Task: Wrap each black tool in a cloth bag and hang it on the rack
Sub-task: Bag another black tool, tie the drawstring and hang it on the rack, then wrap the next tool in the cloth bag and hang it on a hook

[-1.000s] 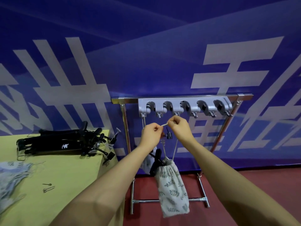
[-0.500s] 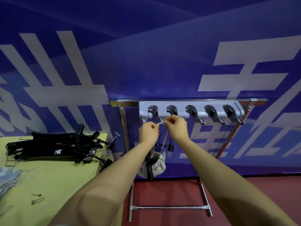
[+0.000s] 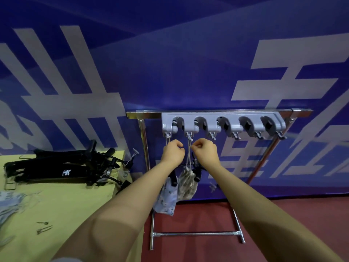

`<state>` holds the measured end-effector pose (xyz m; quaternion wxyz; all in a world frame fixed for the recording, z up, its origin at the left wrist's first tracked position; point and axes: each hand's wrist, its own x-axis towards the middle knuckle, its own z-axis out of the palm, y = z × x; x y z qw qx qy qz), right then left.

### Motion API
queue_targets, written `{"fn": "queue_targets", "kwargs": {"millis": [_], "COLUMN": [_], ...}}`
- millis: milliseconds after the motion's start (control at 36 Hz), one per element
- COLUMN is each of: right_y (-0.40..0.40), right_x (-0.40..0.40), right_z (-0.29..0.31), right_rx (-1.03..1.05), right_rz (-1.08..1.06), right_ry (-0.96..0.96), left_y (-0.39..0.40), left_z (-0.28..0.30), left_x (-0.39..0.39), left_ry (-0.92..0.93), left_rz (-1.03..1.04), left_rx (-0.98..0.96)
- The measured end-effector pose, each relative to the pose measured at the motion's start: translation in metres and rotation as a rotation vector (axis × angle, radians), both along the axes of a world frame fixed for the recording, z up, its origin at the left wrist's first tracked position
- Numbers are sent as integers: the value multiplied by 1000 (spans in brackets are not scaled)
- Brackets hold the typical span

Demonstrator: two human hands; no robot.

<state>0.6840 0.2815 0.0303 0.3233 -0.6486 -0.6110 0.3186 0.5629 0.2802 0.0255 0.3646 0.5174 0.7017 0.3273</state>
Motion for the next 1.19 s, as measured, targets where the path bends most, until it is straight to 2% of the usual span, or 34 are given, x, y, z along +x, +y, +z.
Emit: {"fn": "queue_targets", "kwargs": {"millis": [278,556,806,1028,1194], "right_y": [-32,-65,-98,-132,-156], "right_x": [-22,-107,-237,-379,-472], "right_z": [19,35,28,-6,-40], "right_rx": [-3,1,-3,-100,-154], "right_rz": [106,290,448,589,694], "right_ry": [32,47,44,50,-9], "left_y": [-34,-97,-156,-208,-244], "left_z": [16,39,40,6,-25], "left_x": [-34,-135,-262,-388,-472], "left_ry": [-23,-70,81,166,134], "left_rz": [35,145,245,383,413], "left_rx": [24,121,96,7,-101]}}
